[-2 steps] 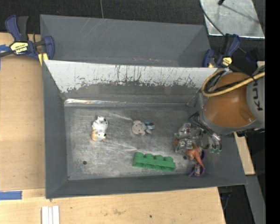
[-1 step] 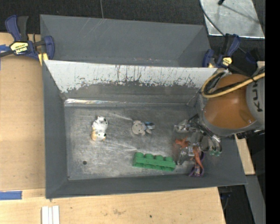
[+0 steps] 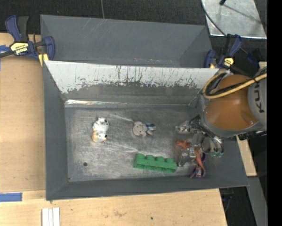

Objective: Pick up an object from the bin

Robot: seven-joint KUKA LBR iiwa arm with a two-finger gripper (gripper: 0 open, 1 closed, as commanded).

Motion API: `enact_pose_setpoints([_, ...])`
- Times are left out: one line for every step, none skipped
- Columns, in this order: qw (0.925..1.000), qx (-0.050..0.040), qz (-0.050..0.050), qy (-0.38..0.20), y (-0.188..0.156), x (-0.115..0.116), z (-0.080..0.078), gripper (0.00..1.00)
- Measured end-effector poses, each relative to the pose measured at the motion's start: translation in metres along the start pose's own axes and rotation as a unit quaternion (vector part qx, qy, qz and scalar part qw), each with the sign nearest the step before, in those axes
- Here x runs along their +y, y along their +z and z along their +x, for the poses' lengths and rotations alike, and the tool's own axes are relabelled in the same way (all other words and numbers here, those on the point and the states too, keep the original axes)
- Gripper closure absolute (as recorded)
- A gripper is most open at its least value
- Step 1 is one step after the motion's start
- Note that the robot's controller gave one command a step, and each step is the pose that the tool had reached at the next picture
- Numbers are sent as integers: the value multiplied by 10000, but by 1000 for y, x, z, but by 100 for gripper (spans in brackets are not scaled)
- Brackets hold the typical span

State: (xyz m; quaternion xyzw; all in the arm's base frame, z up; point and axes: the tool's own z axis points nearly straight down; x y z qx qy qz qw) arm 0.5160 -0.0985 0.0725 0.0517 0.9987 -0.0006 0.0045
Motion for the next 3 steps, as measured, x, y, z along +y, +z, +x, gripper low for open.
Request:
enact_pose_setpoints([9980, -10, -4, 638, -1, -1, 7, 0])
enact_pose_setpoints([10000, -25, -21, 50, -2, -24, 26, 100])
enact_pose_setpoints([10000, -24, -20, 55, -2, -24, 26, 100])
